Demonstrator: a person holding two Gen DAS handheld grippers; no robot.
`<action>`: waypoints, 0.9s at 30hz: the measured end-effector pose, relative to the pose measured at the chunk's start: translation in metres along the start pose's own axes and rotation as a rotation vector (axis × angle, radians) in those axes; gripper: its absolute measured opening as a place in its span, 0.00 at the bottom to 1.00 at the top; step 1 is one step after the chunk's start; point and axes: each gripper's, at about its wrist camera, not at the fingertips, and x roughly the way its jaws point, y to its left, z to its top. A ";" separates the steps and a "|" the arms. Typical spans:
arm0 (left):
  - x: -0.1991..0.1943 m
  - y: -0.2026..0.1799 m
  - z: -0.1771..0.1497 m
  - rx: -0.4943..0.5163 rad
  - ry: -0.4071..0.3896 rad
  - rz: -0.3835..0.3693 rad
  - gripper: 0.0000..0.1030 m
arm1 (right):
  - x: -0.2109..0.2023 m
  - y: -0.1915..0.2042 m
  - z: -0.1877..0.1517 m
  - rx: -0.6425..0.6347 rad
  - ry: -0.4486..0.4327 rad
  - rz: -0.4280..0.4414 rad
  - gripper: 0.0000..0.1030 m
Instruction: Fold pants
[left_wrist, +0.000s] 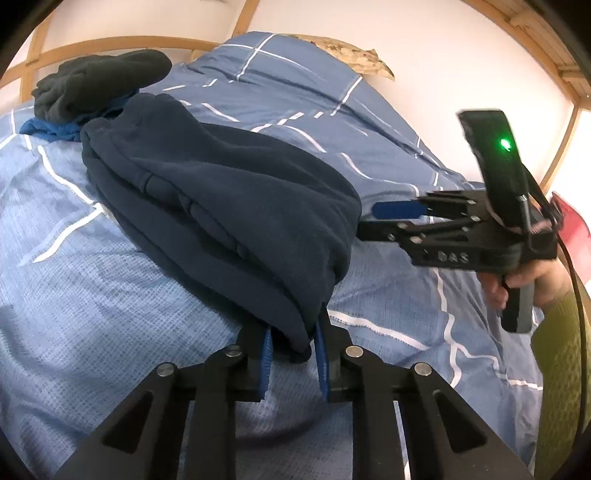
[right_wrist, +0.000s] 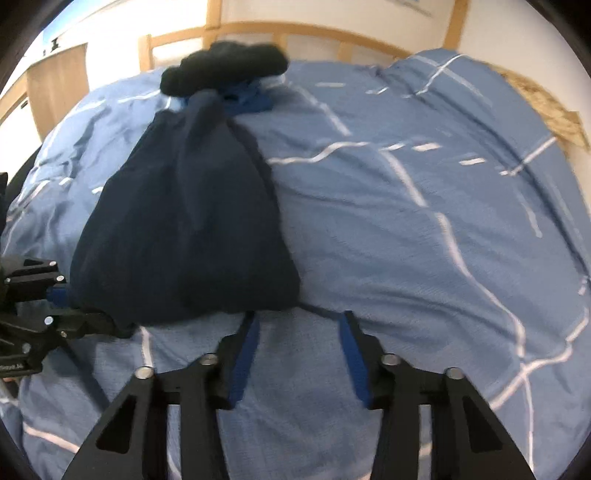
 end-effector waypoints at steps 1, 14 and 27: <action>0.000 0.000 0.000 0.001 0.001 -0.001 0.19 | 0.002 0.001 0.002 -0.006 -0.003 0.006 0.39; 0.002 0.003 -0.002 0.001 0.012 -0.015 0.19 | 0.001 0.016 0.016 -0.110 0.009 -0.021 0.08; 0.003 0.004 -0.010 0.013 0.079 -0.046 0.10 | 0.020 0.003 0.016 -0.015 0.067 -0.147 0.02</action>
